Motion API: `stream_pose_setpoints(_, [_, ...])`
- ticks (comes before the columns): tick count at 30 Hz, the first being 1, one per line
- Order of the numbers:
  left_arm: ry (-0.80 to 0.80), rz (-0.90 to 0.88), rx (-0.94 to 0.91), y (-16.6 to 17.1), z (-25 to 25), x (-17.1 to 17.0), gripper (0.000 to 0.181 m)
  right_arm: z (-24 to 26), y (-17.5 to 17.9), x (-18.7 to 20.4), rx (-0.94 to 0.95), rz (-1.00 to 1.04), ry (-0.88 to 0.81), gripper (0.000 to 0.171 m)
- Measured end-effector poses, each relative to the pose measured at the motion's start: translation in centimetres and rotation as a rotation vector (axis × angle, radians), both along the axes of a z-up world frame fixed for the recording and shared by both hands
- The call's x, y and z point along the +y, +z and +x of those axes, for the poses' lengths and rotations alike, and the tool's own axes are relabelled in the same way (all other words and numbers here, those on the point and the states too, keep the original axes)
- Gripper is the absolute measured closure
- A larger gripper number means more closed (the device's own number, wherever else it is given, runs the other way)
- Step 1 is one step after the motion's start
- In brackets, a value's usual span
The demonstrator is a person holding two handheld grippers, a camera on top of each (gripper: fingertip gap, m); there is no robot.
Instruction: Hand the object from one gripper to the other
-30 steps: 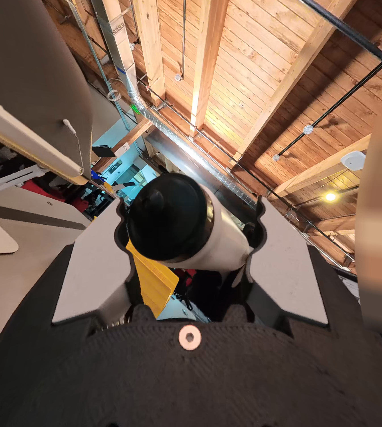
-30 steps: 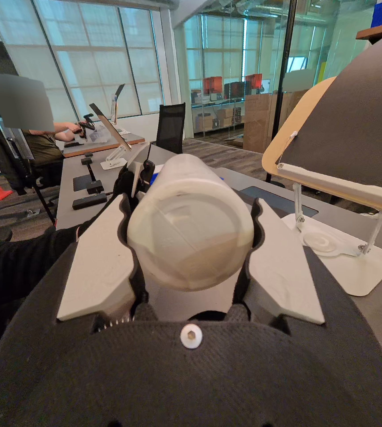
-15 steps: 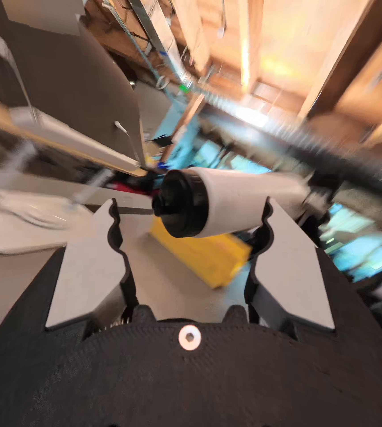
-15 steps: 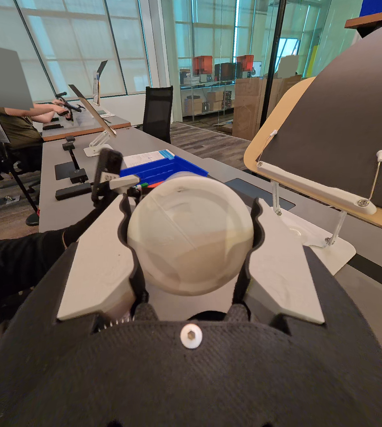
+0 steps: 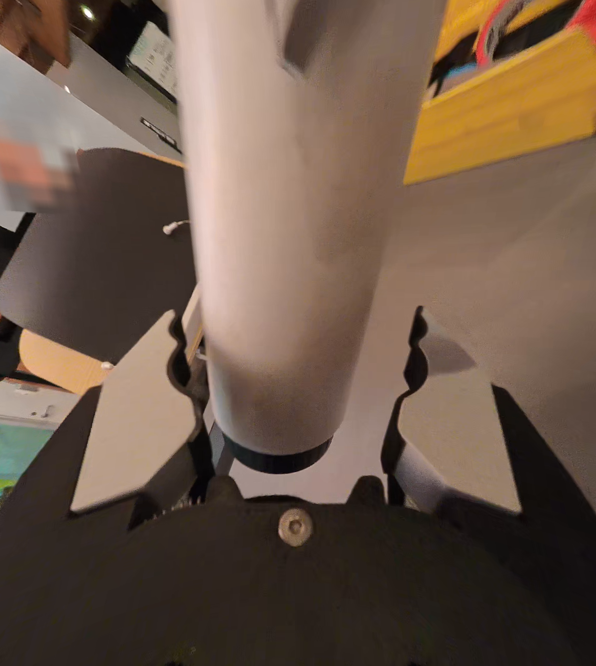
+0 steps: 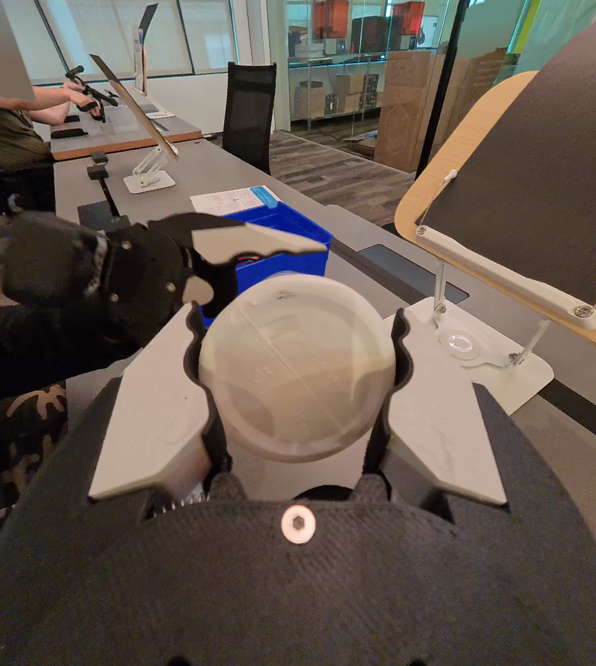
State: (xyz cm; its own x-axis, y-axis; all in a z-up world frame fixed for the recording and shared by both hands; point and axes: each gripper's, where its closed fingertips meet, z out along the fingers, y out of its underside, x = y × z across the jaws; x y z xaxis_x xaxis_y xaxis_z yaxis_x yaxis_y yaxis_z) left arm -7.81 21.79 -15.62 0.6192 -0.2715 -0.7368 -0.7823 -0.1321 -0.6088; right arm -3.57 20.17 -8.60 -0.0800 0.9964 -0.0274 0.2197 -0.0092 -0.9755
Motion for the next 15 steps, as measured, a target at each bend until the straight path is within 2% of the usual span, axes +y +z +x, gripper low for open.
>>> stream_pose_setpoints(3, [0.015,-0.003,0.034,-1.0,-0.3,0.3,0.096,-0.1,0.0,-0.3,-0.015,0.007,0.005,0.068])
stream_pose_setpoints(9, [0.011,0.029,-0.063,-0.7,0.2,0.5,0.096,-0.5,1.2,-0.4,0.018,0.034,0.011,0.067])
stream_pose_setpoints(10, [-0.008,0.028,-0.108,-0.5,0.4,0.5,0.096,-0.6,1.8,-0.6,0.036,0.042,0.019,0.066])
stream_pose_setpoints(13, [-0.088,0.026,-0.327,0.9,0.9,0.3,0.097,-0.5,3.9,-0.5,0.112,0.112,0.012,0.046])
stream_pose_setpoints(15, [-0.196,0.0,-0.485,2.0,1.8,-0.3,0.096,0.0,5.2,-0.8,0.164,0.099,0.039,0.045])
